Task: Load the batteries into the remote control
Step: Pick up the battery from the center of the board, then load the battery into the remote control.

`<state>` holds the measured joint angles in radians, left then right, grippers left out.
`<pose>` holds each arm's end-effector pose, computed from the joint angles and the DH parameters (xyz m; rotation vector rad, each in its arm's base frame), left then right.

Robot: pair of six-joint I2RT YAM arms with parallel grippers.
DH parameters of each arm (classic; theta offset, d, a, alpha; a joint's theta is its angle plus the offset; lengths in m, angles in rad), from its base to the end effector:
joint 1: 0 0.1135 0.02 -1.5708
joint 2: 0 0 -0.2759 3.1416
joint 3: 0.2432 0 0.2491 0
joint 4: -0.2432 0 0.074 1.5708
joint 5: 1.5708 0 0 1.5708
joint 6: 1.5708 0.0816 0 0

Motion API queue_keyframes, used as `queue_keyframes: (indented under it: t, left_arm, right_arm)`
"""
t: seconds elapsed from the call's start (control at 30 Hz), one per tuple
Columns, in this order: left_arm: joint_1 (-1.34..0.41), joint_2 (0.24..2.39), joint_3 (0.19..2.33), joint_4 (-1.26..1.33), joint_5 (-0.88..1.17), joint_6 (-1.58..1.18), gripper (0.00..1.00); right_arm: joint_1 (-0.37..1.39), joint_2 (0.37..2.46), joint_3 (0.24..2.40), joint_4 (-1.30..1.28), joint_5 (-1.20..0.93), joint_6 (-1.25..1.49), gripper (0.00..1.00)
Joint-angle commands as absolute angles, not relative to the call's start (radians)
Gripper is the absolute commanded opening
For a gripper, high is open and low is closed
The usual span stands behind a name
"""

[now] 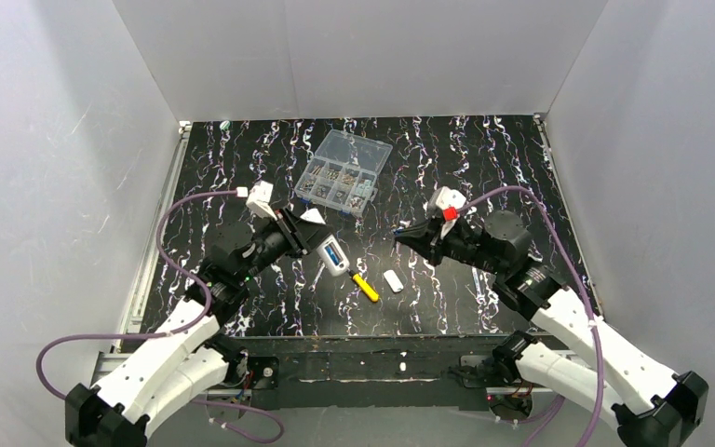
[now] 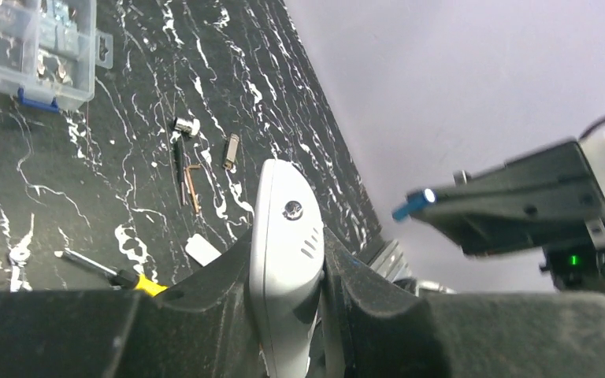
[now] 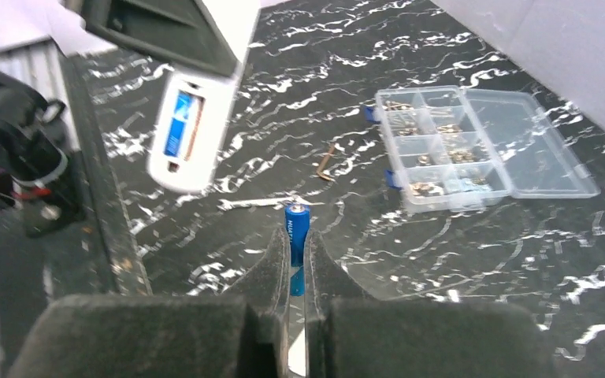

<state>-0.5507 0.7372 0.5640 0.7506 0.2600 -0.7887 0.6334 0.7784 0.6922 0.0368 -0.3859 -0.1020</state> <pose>0.1529 -0.1185 0.3998 0.1299 1.0987 -1.3420 0.1583 0.1544 0.3388 -0.8725 1.4182 0.7178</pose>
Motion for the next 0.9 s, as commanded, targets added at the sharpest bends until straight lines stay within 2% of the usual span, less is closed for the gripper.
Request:
queue_keyframes:
  t: [0.0, 0.1, 0.23, 0.4, 0.87]
  left_arm:
    - [-0.565, 0.798, 0.583, 0.887, 0.164, -1.014, 0.0]
    - [-0.586, 0.854, 0.565, 0.987, 0.125, -1.086, 0.0]
    - [-0.617, 0.927, 0.574, 1.092, 0.116, -1.132, 0.0]
    - [-0.657, 0.959, 0.583, 1.124, 0.108, -1.12, 0.0]
    - [-0.662, 0.987, 0.582, 1.177, 0.126, -1.141, 0.0]
  right_arm:
    - [0.765, 0.826, 0.812, 0.03, -0.109, 0.188, 0.01]
    - [0.802, 0.921, 0.956, -0.138, -0.039, 0.298, 0.01]
    - [0.889, 1.007, 1.049, -0.188, 0.049, 0.281, 0.01]
    - [0.956, 1.056, 1.094, -0.179, 0.092, 0.27, 0.01]
    - [0.989, 1.117, 1.097, -0.152, 0.083, 0.274, 0.01]
